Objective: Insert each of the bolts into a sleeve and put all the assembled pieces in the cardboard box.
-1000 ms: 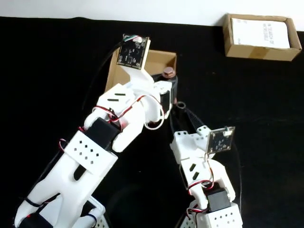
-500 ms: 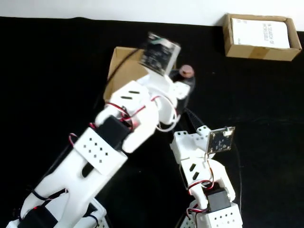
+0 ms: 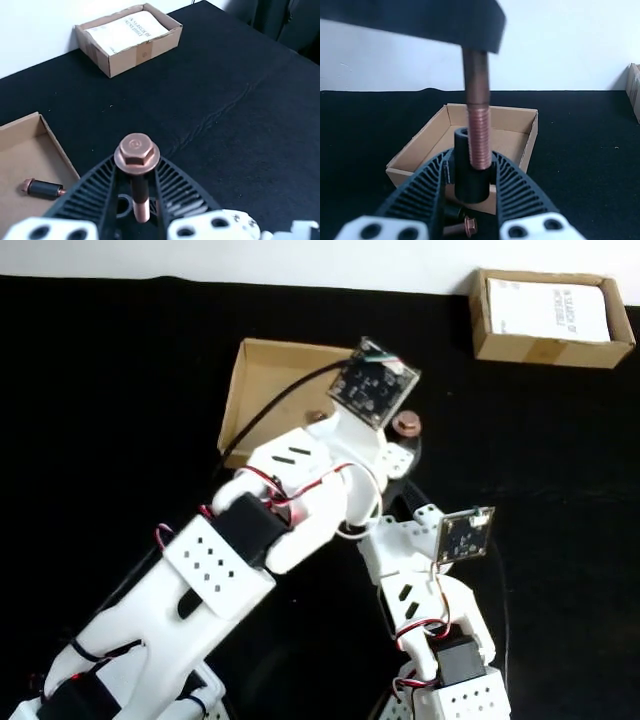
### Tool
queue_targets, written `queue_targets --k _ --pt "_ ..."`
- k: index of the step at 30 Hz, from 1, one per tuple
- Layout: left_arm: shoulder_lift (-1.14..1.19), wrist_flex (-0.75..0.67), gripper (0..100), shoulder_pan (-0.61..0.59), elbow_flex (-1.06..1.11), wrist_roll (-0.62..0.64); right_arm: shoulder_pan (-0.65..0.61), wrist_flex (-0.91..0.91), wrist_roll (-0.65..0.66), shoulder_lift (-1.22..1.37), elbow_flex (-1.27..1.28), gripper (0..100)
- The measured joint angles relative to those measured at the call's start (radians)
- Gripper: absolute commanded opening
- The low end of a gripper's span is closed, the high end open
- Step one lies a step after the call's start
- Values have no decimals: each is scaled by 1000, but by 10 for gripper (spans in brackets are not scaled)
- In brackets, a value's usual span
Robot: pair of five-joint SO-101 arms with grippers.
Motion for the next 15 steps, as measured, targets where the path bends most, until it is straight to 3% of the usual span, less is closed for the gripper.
queue_targets --k 15 --pt "0 0 8 -17 -92 0 0 0 0 0 0 6"
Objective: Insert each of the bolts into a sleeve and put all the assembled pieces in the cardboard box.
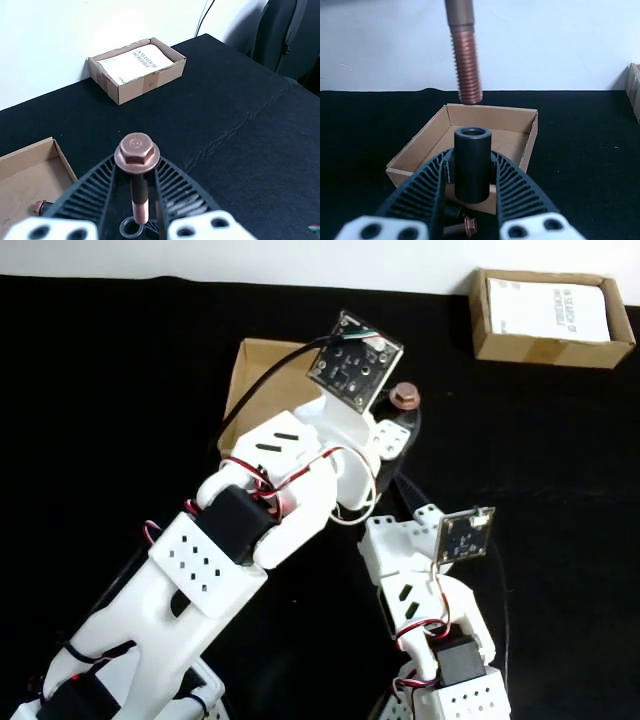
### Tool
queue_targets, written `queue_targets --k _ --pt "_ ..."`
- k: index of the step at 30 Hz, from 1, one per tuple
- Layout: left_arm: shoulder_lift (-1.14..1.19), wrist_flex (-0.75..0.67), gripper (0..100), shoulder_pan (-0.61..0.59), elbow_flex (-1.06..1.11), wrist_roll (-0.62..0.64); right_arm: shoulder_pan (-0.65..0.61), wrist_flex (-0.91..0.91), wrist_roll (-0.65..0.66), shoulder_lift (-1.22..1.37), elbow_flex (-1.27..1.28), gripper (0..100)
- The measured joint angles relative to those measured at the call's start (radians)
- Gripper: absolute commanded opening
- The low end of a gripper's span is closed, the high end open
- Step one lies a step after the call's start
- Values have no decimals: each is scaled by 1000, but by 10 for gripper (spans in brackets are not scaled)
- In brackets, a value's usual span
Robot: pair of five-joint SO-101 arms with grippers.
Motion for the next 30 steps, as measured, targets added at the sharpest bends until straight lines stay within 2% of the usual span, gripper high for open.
queue_targets --k 6,17,24,30 --pt "0 0 8 0 26 -58 0 0 0 0 0 6" --pt "0 -3 8 -11 61 -63 0 0 32 0 0 6" --pt "0 -109 8 -9 153 -63 3 0 34 2 0 6" --pt "0 -123 8 -9 163 -63 3 0 34 2 0 6"
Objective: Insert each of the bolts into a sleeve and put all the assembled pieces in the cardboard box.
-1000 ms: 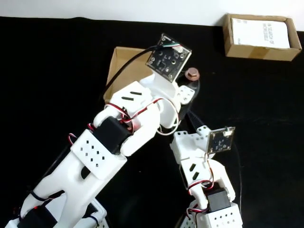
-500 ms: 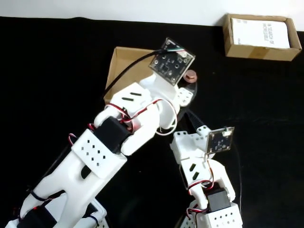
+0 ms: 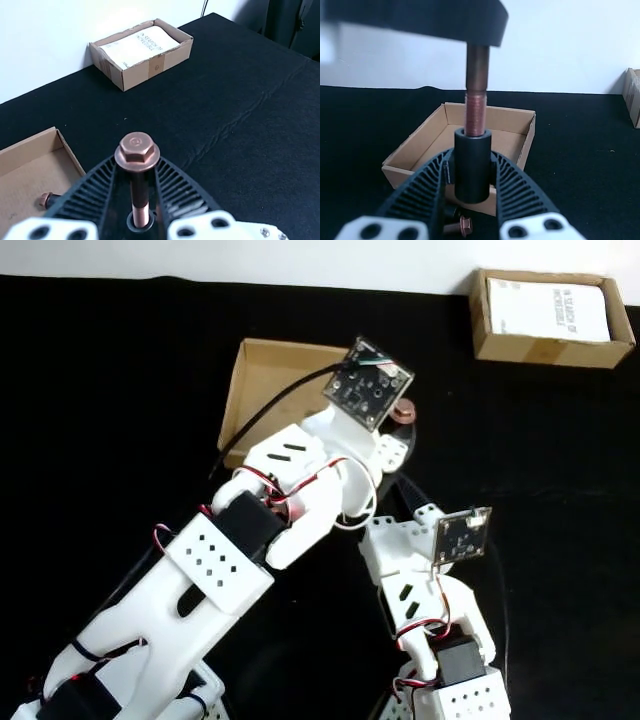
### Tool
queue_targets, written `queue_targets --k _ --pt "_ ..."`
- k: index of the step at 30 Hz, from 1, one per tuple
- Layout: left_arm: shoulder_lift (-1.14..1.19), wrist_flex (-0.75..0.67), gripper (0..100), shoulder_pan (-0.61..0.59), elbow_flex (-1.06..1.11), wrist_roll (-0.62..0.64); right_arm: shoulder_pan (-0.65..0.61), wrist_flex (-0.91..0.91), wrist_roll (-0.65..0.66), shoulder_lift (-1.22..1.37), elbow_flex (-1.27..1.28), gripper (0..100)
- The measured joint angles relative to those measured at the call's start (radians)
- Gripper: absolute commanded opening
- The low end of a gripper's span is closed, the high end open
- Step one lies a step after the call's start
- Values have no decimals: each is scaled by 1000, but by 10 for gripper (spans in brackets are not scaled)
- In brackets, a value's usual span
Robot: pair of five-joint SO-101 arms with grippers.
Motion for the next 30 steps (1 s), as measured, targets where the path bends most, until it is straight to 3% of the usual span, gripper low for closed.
queue_targets --k 16,18,24,30 --pt "-2 41 12 -51 81 2 -5 0 0 0 0 6" --pt "-2 72 52 -58 81 2 -5 0 0 0 0 6" --pt "-21 232 305 -97 81 2 -5 2 3 2 0 6" --pt "-124 359 242 -100 81 -8 -2 2 3 0 0 6"
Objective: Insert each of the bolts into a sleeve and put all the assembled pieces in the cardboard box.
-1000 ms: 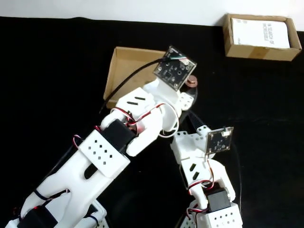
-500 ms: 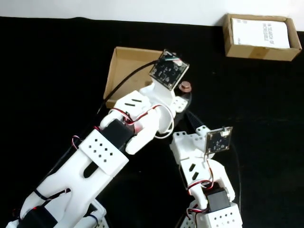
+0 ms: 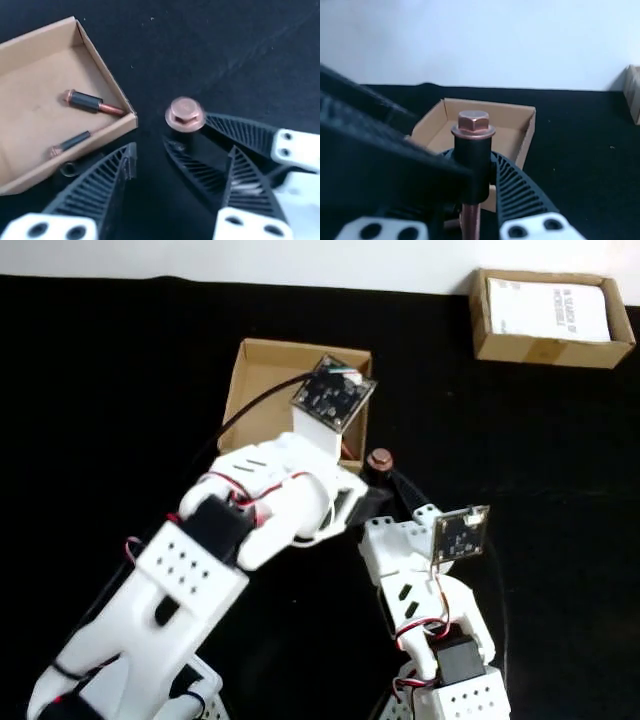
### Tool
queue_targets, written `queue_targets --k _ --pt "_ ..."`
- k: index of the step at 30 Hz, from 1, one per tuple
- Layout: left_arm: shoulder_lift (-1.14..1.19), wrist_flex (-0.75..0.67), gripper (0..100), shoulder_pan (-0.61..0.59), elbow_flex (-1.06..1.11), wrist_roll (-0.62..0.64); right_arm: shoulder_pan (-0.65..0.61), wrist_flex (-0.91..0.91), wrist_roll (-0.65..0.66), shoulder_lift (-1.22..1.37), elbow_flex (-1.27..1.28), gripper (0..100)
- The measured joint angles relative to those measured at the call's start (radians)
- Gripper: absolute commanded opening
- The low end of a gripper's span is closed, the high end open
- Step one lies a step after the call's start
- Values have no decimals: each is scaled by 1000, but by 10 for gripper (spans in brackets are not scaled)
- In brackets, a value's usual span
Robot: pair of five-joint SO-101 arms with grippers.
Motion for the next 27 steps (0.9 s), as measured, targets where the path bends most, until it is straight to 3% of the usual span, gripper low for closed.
queue_targets --k 7,12,17,24,27 --pt "-198 104 9 -97 29 -158 -2 77 0 8 -91 6" --pt "-414 144 8 -173 138 -187 8 86 0 190 -285 6" --pt "-683 144 8 -287 325 -189 21 86 6 540 -563 6" --pt "-1103 146 8 -468 624 -189 17 86 160 1073 -970 6" --pt "-1120 146 8 -562 644 -189 18 86 252 1278 -1126 6"
